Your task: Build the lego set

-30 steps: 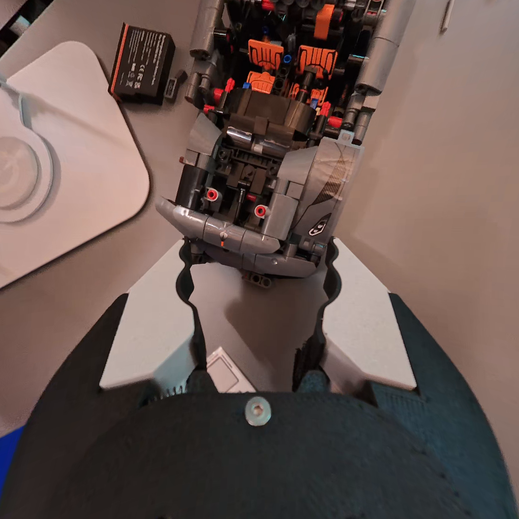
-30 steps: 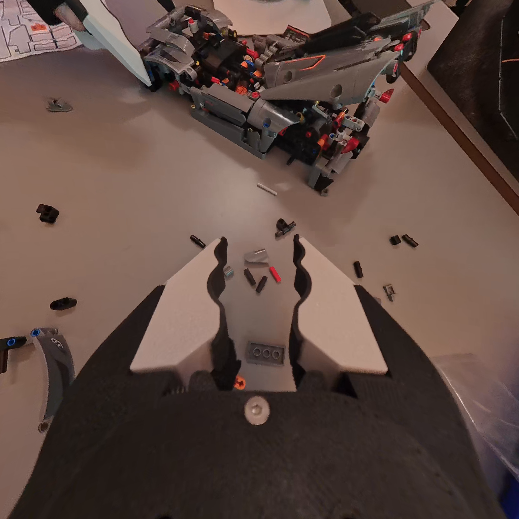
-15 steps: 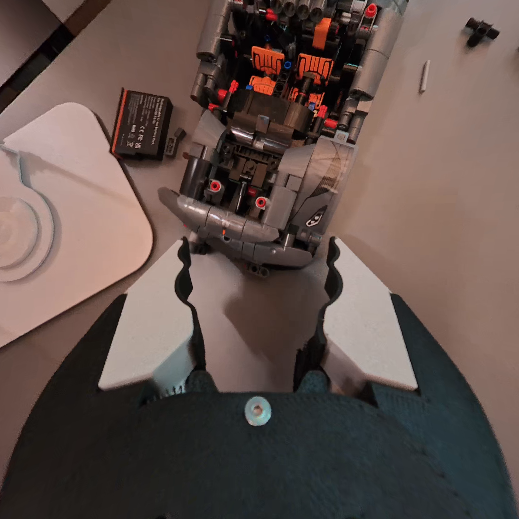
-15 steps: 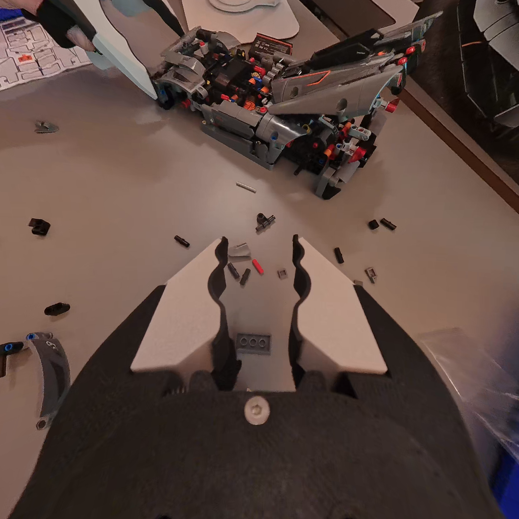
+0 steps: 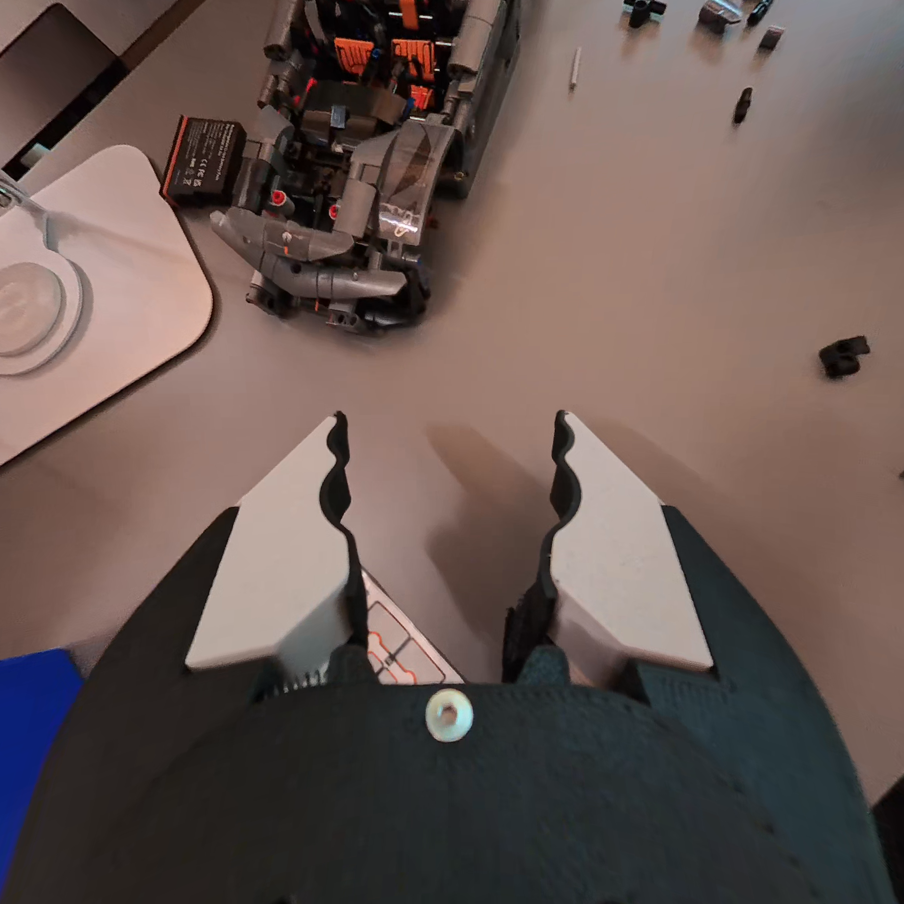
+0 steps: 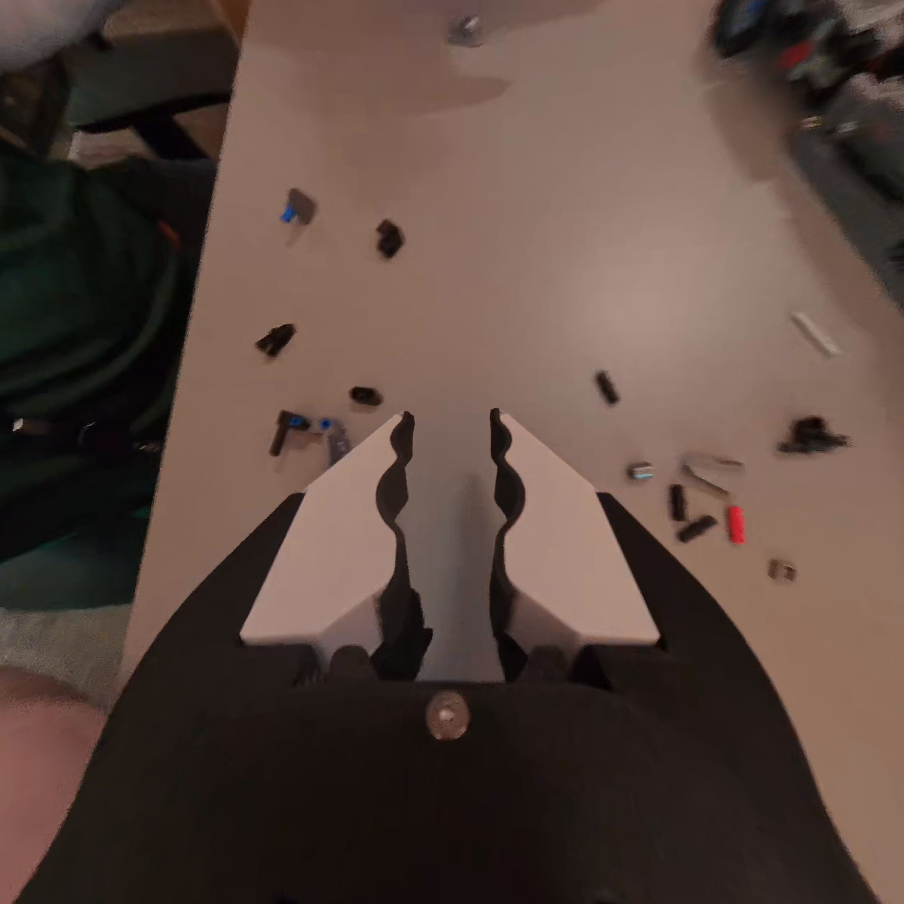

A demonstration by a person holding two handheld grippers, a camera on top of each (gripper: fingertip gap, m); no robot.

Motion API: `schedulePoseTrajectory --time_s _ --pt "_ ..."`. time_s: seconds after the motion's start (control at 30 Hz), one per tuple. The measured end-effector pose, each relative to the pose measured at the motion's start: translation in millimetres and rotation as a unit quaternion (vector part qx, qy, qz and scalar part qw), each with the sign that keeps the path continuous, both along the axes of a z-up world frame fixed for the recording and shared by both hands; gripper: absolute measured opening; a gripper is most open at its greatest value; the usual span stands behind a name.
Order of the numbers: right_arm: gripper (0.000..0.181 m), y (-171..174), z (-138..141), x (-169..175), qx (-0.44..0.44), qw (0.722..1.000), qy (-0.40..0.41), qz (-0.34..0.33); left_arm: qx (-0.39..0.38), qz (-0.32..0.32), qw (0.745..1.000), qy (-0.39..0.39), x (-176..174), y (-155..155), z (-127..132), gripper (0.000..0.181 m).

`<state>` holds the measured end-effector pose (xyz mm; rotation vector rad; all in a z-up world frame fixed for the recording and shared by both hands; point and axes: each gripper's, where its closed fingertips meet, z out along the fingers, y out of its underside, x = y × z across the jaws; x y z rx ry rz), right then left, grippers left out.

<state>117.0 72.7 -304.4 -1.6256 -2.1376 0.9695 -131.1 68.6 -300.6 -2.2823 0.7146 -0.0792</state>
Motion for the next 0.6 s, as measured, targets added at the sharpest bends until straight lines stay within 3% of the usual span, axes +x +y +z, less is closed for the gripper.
schedulePoseTrajectory --time_s 0.13,0.4,0.5,0.6 --pt "0.036 -30 -10 11 -0.035 0.997 -0.048 0.057 0.000 0.001 1.000 0.002 2 -11 -3 0.082" --pt "0.041 -52 -20 28 -0.036 0.989 -0.110 0.093 0.013 -0.014 1.000 0.005 21 -21 5 0.082" --pt "0.032 -54 -31 35 -0.027 0.984 -0.146 0.096 0.018 -0.021 1.000 0.005 30 -23 7 0.082" --pt "0.009 -55 -35 36 -0.024 0.981 -0.159 0.105 0.023 -0.027 0.999 0.005 38 -25 7 0.081"
